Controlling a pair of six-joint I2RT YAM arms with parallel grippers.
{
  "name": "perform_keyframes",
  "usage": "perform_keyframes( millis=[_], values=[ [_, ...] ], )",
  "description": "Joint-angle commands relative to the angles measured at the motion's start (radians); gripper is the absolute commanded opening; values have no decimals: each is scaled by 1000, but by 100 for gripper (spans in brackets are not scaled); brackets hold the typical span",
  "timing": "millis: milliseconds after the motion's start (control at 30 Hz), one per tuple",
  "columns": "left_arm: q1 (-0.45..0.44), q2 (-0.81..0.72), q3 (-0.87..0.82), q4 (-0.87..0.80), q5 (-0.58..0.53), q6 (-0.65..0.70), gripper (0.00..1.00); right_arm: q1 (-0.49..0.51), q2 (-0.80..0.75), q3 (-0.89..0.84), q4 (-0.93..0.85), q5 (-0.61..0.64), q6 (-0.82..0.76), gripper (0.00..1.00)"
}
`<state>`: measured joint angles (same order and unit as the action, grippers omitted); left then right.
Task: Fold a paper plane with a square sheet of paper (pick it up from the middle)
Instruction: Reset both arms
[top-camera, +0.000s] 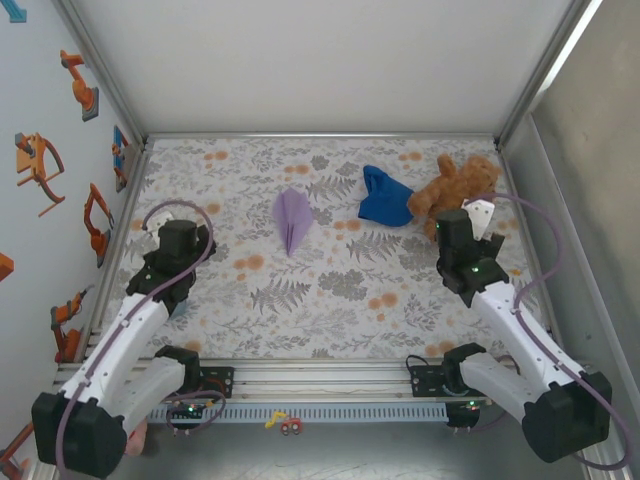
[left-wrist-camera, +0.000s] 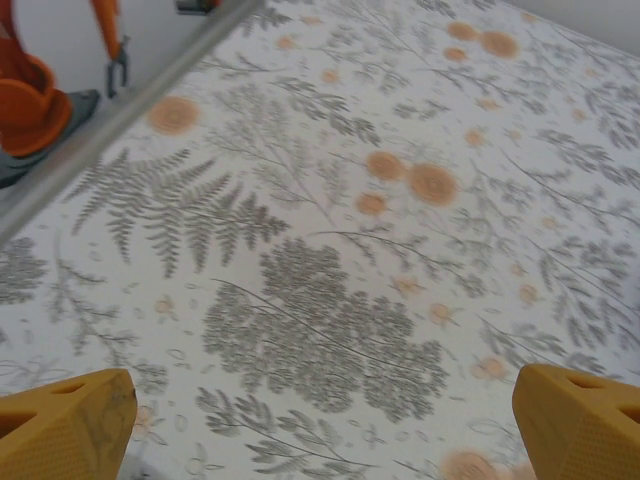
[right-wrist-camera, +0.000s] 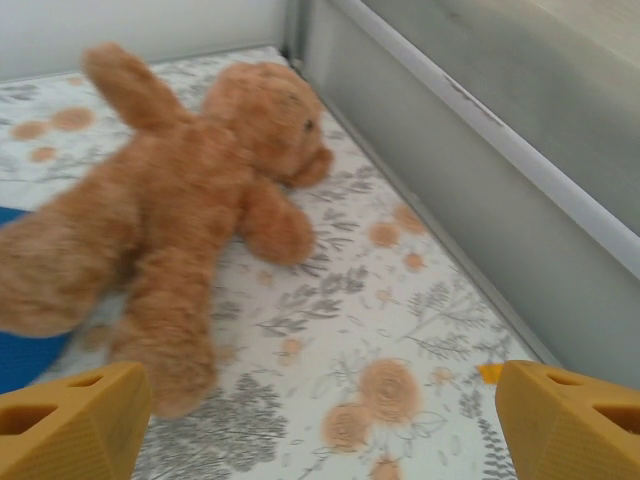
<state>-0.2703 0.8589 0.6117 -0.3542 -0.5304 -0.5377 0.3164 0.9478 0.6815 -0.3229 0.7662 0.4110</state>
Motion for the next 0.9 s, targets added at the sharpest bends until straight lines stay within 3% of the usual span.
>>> perform_keyframes(
  millis=[0, 133, 333, 633, 867],
  values=[
    [44, -39, -54, 145, -63, 82, 96, -55, 4, -62, 138, 61, -1, 88],
    [64, -21, -160, 360, -76, 204, 96, -108, 49, -179, 357, 46, -70, 88],
    [121, 100, -228, 580, 86, 330, 96, -121, 156, -322, 728, -46, -226, 88],
    [203, 292, -297, 934, 355, 438, 96, -158, 298, -373, 999, -276, -320, 88],
    [239, 446, -260, 1046, 460, 456, 96, -217, 364, -366, 1094, -413, -345, 88]
  ],
)
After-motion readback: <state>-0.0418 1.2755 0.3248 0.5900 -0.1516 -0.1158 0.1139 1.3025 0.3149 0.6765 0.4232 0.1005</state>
